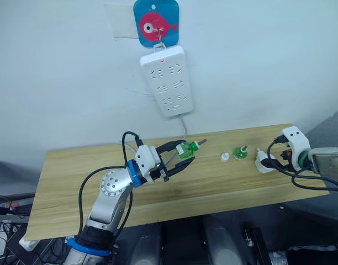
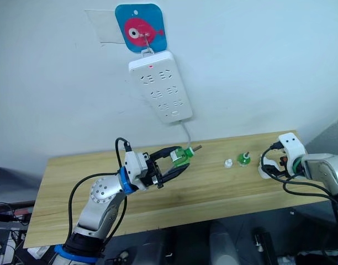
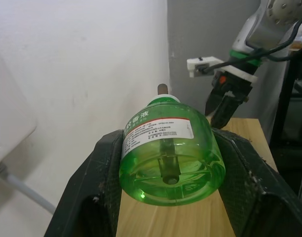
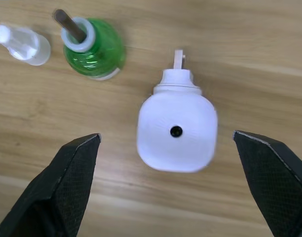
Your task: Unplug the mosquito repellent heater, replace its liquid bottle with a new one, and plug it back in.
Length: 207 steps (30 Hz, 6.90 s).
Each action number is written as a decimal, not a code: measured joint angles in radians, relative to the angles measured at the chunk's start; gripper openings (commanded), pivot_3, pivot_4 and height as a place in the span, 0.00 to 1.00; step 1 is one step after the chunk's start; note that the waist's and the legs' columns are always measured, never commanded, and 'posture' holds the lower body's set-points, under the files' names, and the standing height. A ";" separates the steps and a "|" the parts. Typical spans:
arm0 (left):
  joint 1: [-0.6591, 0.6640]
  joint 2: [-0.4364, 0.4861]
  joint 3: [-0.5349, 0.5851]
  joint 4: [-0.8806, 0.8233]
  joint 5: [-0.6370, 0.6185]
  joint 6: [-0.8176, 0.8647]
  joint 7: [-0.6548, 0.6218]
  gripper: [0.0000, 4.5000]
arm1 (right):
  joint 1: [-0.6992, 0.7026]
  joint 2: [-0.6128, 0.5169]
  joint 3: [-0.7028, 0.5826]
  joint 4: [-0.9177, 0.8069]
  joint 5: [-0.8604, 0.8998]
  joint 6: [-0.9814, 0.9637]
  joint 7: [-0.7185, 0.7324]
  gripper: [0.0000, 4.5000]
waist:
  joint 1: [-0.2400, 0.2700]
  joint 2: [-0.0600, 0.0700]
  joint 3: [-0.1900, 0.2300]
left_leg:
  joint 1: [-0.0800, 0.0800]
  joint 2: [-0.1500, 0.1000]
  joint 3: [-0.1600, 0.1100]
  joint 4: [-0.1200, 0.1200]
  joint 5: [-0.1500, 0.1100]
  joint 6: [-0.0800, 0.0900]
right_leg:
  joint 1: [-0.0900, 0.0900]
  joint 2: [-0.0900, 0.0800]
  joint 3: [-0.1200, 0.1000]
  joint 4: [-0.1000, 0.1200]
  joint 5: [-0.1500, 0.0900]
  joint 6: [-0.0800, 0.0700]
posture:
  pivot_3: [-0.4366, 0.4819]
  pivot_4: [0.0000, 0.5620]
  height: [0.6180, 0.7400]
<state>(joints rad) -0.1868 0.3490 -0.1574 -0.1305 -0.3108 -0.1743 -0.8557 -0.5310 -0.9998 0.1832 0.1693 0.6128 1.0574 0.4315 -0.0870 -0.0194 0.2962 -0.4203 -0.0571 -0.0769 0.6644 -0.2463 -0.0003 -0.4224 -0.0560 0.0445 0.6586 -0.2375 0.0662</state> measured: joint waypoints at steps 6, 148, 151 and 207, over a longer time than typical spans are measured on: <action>0.022 0.001 0.007 -0.029 0.001 0.014 0.015 0.50 | -0.050 0.043 0.029 0.051 -0.125 -0.012 0.071 1.00 | 0.002 0.000 0.000 | 0.000 0.000 -0.001 0.000 0.000 0.000 | 0.000 0.000 -0.001 0.000 0.000 0.000 | 0.33 0.52 1.00; -0.089 0.004 -0.070 0.067 -0.060 -0.100 -0.286 0.50 | 0.125 0.159 -0.227 -0.283 1.324 0.205 -0.214 0.65 | 0.003 -0.002 0.004 | -0.006 0.003 -0.004 -0.001 -0.001 0.002 | 0.000 -0.003 -0.002 -0.011 0.001 0.000 | 0.30 0.59 1.00; -0.089 0.005 -0.067 0.067 -0.061 -0.100 -0.291 0.50 | 0.123 0.162 -0.222 -0.283 1.324 0.202 -0.216 0.65 | 0.003 -0.002 0.004 | -0.006 0.003 -0.005 -0.001 -0.001 0.002 | 0.000 -0.003 -0.002 -0.011 0.001 0.000 | 0.31 0.60 1.00; -0.094 0.005 -0.068 0.070 -0.062 -0.050 -0.238 0.50 | 0.401 -0.085 -0.347 -0.314 1.240 0.062 -0.118 0.38 | 0.005 -0.002 0.003 | -0.006 0.002 -0.004 0.000 -0.001 0.002 | 0.000 -0.002 -0.003 -0.011 0.002 0.002 | 0.31 0.53 1.00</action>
<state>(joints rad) -0.2808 0.3536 -0.2258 -0.0607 -0.3730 -0.2242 -1.0936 -0.1304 -1.0845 -0.1639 -0.1445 1.8524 1.1196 0.3133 -0.0824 -0.0211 0.2994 -0.4266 -0.0551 -0.0805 0.6645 -0.2473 0.0015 -0.4222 -0.0577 0.0411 0.6477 -0.2356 0.0679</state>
